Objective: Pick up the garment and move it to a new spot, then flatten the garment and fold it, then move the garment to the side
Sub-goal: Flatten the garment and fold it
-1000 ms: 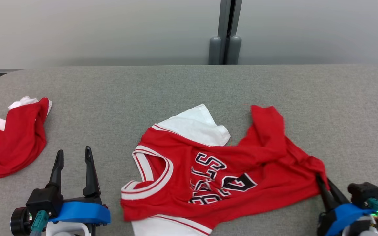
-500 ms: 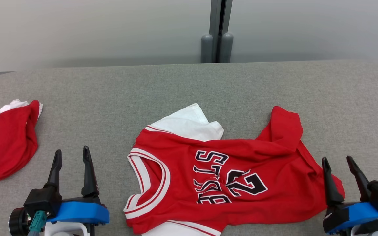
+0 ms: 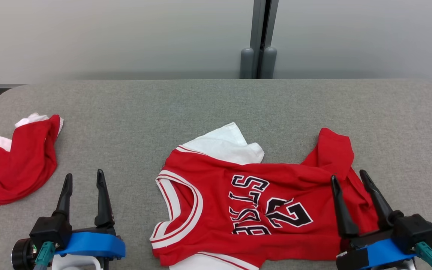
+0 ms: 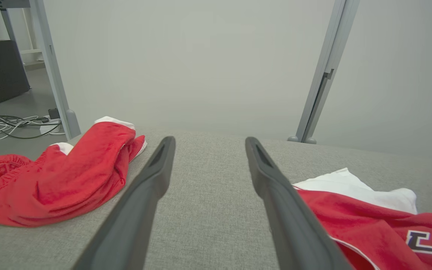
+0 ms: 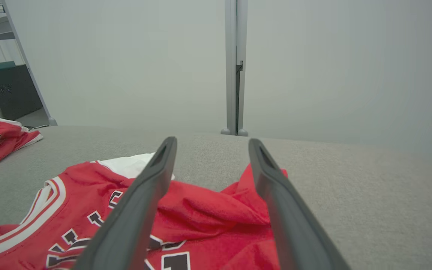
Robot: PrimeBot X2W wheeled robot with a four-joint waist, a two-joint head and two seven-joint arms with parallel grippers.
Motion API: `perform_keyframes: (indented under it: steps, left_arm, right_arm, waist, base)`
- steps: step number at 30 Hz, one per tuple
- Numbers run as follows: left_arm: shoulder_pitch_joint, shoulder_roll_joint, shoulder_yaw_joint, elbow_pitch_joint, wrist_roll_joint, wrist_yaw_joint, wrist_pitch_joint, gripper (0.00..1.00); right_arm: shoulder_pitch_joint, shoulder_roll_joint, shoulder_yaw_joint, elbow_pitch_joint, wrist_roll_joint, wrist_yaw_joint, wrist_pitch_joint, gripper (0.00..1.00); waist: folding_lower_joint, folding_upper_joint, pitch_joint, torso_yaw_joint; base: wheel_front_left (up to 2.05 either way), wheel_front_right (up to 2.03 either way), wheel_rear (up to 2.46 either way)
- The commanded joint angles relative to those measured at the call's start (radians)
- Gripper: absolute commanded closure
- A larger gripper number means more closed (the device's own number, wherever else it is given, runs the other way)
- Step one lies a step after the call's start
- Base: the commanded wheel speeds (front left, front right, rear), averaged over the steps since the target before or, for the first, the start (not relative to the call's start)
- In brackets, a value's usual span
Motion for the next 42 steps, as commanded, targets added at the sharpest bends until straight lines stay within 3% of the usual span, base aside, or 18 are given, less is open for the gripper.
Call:
perform_keyframes:
  steps: [1, 12, 17, 22, 28, 36, 42]
  left_arm:
    - [-0.004, -0.001, 0.002, 0.000, 0.008, -0.003, -0.003, 0.00]
    - [-0.042, 0.021, -0.010, 0.054, 0.043, -0.036, -0.003, 0.00]
    - [-0.182, 0.092, -0.070, 0.130, 0.069, -0.068, 0.009, 0.00]
    - [-0.345, 0.154, -0.144, 0.193, 0.049, -0.085, 0.090, 0.00]
    - [-0.491, 0.244, -0.321, 0.261, -0.070, -0.085, 0.223, 0.00]
    - [-0.561, 0.360, -0.544, 0.299, -0.295, -0.085, 0.391, 0.00]
    - [-0.542, 0.396, -0.639, 0.332, -0.390, -0.085, 0.451, 0.00]
  right_arm:
    - [0.018, 0.003, 0.001, 0.010, 0.005, 0.000, -0.005, 0.00]
    - [0.003, 0.006, -0.006, 0.052, 0.010, 0.000, -0.005, 0.00]
    - [-0.025, 0.006, -0.009, 0.062, 0.001, 0.000, -0.005, 0.00]
    - [-0.048, 0.006, -0.013, 0.058, 0.005, 0.000, -0.005, 0.00]
    - [-0.072, 0.006, -0.014, 0.058, 0.021, 0.000, -0.005, 0.00]
    - [-0.092, 0.006, -0.006, 0.069, 0.046, 0.000, -0.004, 0.00]
    - [-0.106, 0.006, -0.002, 0.071, 0.055, 0.000, -0.004, 0.00]
  waist:
    - [0.0000, 0.0000, 0.000, 0.003]
    - [0.0000, 0.0000, -0.002, -0.013]
    - [0.0000, 0.0000, 0.014, -0.037]
    - [0.0000, 0.0000, 0.041, -0.076]
    - [0.0000, 0.0000, 0.079, -0.132]
    - [0.0000, 0.0000, 0.119, -0.187]
    - [0.0000, 0.0000, 0.135, -0.206]
  base:
    - [0.00, 0.00, 0.00]
    - [0.00, 0.00, 0.00]
    - [0.00, 0.00, 0.00]
    - [0.00, 0.00, 0.00]
    - [0.00, 0.00, 0.00]
    - [0.00, 0.00, 0.00]
    - [0.00, 0.00, 0.00]
